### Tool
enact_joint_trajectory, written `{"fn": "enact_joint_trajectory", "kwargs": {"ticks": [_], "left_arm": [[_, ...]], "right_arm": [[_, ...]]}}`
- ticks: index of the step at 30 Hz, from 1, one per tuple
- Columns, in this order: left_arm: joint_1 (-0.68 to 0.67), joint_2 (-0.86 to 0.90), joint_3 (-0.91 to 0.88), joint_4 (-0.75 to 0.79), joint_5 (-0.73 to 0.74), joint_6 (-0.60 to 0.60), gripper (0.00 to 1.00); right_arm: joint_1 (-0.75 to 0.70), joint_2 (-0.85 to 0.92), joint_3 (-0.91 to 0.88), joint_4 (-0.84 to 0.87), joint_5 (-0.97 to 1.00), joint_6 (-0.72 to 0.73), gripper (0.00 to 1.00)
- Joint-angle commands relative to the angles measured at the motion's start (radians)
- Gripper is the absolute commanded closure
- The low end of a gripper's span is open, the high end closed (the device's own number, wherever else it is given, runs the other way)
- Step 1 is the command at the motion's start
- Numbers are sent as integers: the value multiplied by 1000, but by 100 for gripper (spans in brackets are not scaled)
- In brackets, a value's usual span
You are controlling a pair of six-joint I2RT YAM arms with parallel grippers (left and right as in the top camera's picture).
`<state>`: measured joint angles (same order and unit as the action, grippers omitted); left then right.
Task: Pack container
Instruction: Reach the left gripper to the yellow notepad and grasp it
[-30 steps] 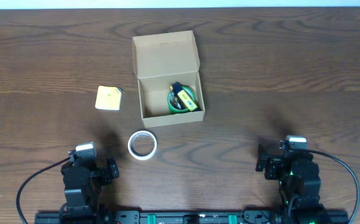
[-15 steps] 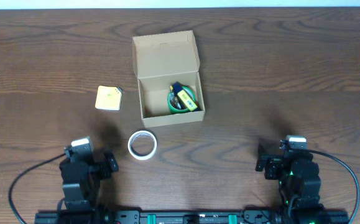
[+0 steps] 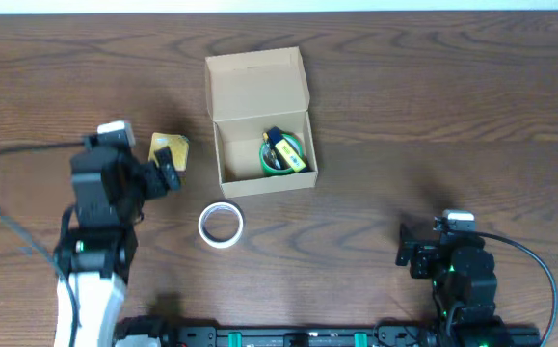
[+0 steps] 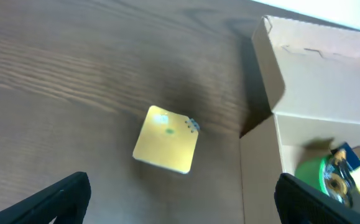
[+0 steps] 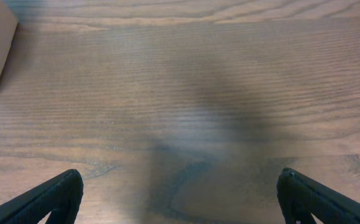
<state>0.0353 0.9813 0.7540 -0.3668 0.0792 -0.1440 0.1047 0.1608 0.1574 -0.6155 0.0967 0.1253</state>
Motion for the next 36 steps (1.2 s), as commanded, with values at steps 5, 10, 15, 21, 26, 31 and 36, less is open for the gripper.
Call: {"fn": "enact_joint_trajectory", "kwargs": {"ticks": [5,10,15,21,26,31,36], "left_arm": [[-3,374,289,-110,18,60,5],[-3,605,491,-231,19,196,5],[-1,751,578,-314,18,241,4],[1,882,632,-362,26,243,5],[1,934,639,-396,27,243,5],[1,982,640,-424,26,246,5],[1,1006,640,-437,26,267,5]], "right_arm": [[-6,-6,-1,-2,-3,12,1],[-6,-6,-1,-2,-3,12,1],[-6,-6,-1,-2,-3,12,1],[-6,-6,-1,-2,-3,12,1],[-6,-6,-1,-2,-3,12,1],[-6,-6,-1,-2,-3,12,1],[-6,-6,-1,-2,-3,12,1]]}}
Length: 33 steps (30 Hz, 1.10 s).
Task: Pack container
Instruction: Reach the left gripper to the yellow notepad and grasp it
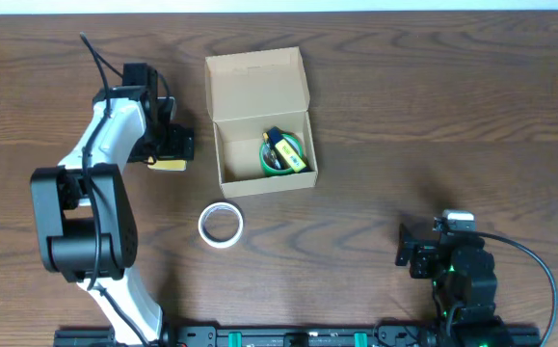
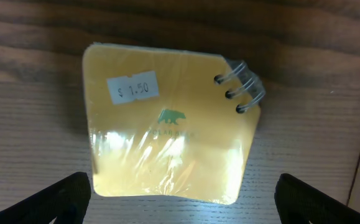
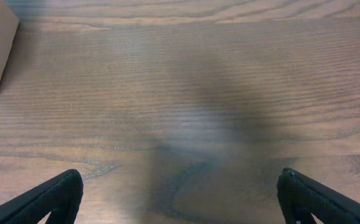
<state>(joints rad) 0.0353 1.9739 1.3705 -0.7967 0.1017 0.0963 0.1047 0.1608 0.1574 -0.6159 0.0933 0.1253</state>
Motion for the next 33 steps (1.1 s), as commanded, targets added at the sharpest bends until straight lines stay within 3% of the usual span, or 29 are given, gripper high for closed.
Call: {"fn": "enact_joint_trajectory", "kwargs": {"ticks": [1,8,33], "left_arm": [[1,18,23,-12,3,42,5],[4,46,23,-15,-8,108,5],[-3,52,75,-18,-52,149,5]], "right_arm": [[-6,-6,-1,-1,0,12,1],[-6,-6,-1,-1,0,12,1],[-6,-6,-1,-1,0,12,1]]}}
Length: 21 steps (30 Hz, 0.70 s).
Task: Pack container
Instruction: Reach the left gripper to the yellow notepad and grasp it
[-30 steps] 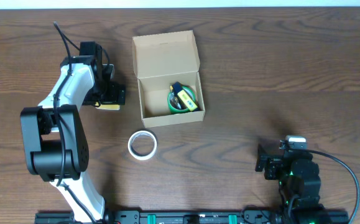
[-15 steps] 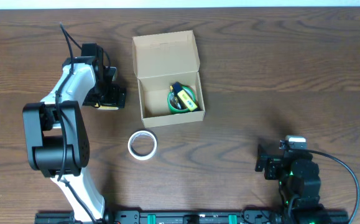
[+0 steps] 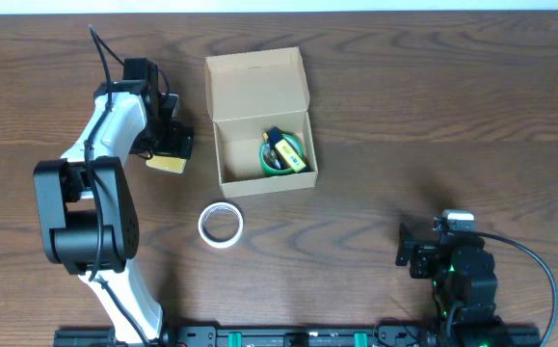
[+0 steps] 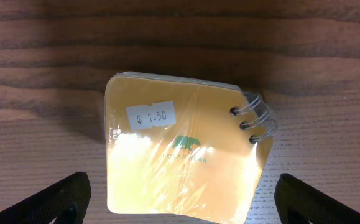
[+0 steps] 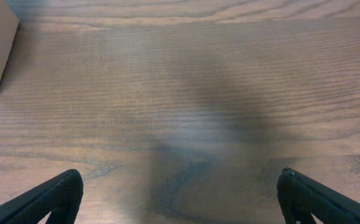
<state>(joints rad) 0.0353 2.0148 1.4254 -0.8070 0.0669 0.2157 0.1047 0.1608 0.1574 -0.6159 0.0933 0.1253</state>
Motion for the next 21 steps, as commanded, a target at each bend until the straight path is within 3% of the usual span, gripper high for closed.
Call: {"fn": "enact_joint_trajectory", "kwargs": {"ticks": [1,21], "left_arm": [[-3,11,20,-11,-18,37,5],[-12,72,18,-27,-3,76,4]], "right_arm": [[-6,-6,-1,-1,0,12,1],[-6,-6,-1,-1,0,12,1]]}}
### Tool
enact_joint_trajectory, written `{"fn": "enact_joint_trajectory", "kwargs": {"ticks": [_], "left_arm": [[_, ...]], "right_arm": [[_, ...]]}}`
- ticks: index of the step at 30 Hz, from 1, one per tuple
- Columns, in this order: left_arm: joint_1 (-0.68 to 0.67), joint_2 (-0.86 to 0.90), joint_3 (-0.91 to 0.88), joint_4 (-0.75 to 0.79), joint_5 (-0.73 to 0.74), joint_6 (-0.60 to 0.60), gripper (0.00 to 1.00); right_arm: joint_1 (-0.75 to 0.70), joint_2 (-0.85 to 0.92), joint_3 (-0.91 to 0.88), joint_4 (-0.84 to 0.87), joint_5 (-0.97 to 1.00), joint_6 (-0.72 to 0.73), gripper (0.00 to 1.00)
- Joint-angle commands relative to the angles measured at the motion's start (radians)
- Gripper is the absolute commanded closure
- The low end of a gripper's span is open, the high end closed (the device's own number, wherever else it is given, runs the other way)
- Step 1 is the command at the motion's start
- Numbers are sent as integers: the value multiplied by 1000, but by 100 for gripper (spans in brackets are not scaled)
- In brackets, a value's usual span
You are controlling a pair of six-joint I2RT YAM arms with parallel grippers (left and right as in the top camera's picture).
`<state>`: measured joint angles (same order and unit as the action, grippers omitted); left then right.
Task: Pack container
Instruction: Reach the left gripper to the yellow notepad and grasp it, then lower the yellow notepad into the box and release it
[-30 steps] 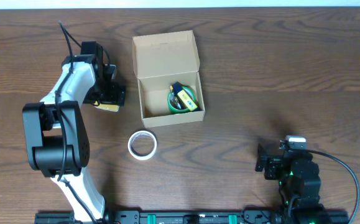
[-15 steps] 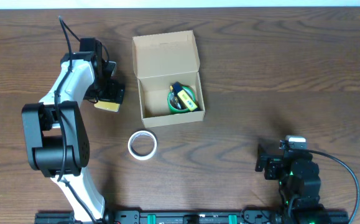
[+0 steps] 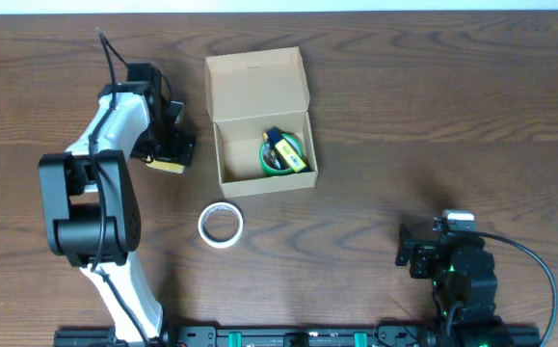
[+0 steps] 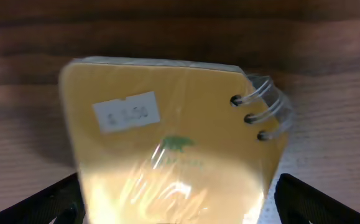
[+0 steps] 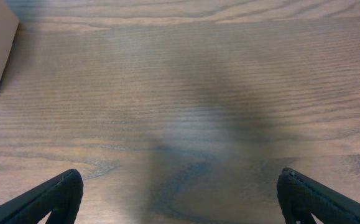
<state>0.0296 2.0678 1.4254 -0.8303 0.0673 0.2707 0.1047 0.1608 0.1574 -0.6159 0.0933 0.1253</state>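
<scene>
A yellow spiral-bound notepad [image 4: 167, 143] in plastic wrap, with a price sticker, lies on the table left of the open cardboard box [image 3: 218, 154]. My left gripper [image 4: 178, 194] is open and low over it, one finger at each side of the pad. In the overhead view the left gripper [image 3: 170, 147] covers most of the notepad [image 3: 171, 166]. The box holds a green roll [image 3: 288, 159] and a blue-and-yellow item [image 3: 280, 143]. My right gripper [image 5: 180, 199] stands open over bare wood.
A white tape roll [image 3: 221, 225] lies in front of the box. The box's lid flap [image 3: 256, 82] stands open at the back. The right gripper [image 3: 410, 253] rests near the front right of the table. A box corner shows in the right wrist view.
My left gripper has come down closer to the notepad, which now fills most of its view between the open fingers. The right arm has not moved.
My left gripper was first at the table's left, some way from the notepad. Then the arm was stretched out with the open gripper directly above the pad. It stayed over it and now sits lower, astride it. The right arm stayed still.
</scene>
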Motion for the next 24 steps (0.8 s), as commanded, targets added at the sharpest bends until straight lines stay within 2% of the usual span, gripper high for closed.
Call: {"fn": "enact_joint_trajectory", "kwargs": {"ticks": [1,4,6,8,13,20,24], "left_arm": [[-8,31,18,-4,-3,21,5],[-11,37,18,0,-2,19,30],[-11,31,18,13,6,13,38],[-11,23,18,31,8,-6,41],[-11,-55,18,70,8,-16,41],[-12,-256,18,75,9,-17,34],[-20,-371,18,75,12,-59,28]], "right_arm": [[-6,-6,-1,-1,0,12,1],[-6,-6,-1,-1,0,12,1],[-6,-6,-1,-1,0,12,1],[-6,-6,-1,-1,0,12,1],[-6,-6,-1,-1,0,12,1],[-6,-6,-1,-1,0,12,1],[-6,-6,-1,-1,0,12,1]]}}
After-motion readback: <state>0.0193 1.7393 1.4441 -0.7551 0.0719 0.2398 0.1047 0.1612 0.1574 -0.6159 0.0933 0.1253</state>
